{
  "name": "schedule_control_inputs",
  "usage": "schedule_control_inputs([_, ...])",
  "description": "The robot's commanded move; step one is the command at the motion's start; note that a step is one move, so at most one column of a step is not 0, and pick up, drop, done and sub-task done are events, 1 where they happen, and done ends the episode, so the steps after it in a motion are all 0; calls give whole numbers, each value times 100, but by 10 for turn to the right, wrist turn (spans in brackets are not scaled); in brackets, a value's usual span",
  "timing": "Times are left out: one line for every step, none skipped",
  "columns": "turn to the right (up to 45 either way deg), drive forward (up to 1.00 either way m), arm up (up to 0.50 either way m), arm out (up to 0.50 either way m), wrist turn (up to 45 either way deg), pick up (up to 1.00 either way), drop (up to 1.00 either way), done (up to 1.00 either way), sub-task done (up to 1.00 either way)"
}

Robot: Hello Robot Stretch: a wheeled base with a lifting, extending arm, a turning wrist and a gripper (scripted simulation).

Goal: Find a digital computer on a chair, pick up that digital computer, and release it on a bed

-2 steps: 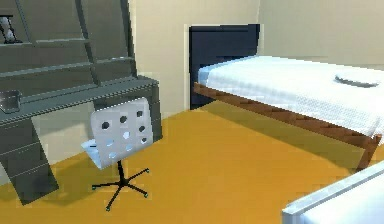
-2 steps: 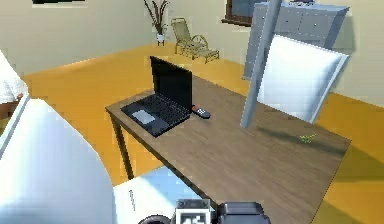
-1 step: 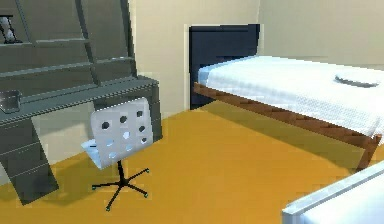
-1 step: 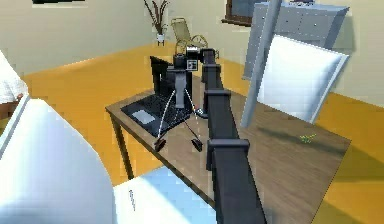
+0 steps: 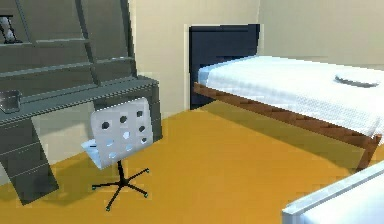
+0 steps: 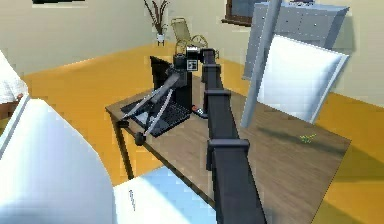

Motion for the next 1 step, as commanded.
schedule_control_inputs([0,0,0,0,450,0,0,0,0])
